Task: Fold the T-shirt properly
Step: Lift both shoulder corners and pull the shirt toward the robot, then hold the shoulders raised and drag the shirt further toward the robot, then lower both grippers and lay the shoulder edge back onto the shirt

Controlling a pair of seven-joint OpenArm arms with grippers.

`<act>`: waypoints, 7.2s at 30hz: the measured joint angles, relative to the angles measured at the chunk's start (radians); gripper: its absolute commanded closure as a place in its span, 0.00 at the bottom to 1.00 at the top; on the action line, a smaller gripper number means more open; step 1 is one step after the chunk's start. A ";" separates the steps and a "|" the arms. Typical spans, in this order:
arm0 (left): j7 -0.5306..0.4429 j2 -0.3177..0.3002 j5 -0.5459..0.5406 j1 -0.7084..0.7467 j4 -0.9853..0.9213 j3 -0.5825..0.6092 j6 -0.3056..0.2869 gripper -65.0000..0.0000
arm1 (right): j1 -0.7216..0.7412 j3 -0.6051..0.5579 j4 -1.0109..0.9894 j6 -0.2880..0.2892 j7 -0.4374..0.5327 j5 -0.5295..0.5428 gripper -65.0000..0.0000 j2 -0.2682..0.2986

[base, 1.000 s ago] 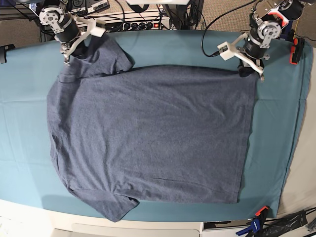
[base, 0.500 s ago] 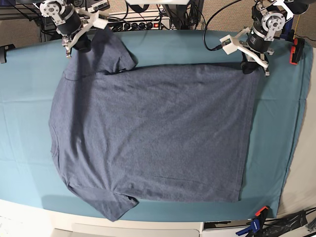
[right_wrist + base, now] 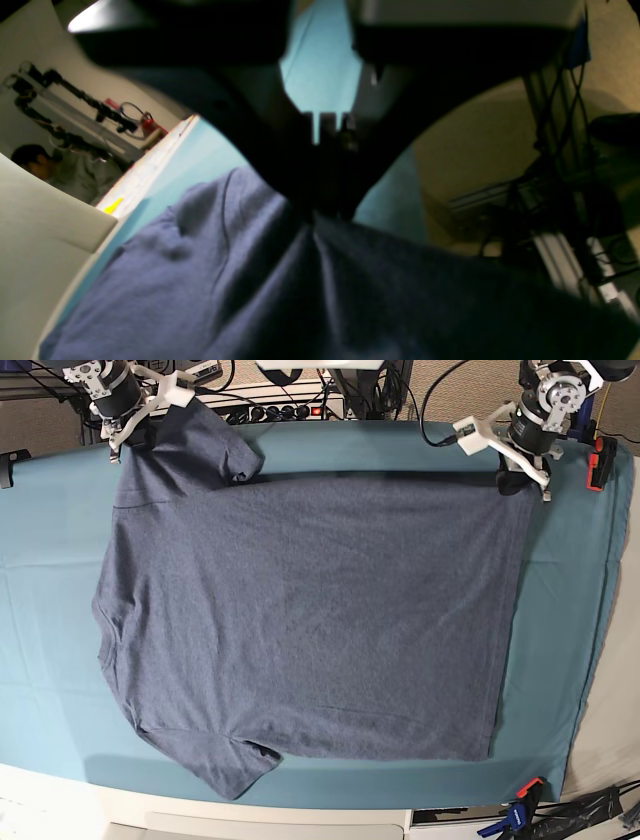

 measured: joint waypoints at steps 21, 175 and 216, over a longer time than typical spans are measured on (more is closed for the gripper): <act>0.035 -0.002 0.049 0.130 0.045 -0.002 0.003 1.00 | -0.139 0.001 0.003 -0.002 -0.018 0.000 1.00 0.000; 0.084 -0.040 0.070 0.161 0.117 -0.095 0.006 1.00 | 0.081 -0.043 0.113 -0.077 -0.108 0.063 1.00 -0.019; -0.069 -0.037 -0.219 -0.125 -0.043 -0.091 -0.052 1.00 | 0.695 -0.048 -0.190 0.069 0.076 0.255 1.00 -0.175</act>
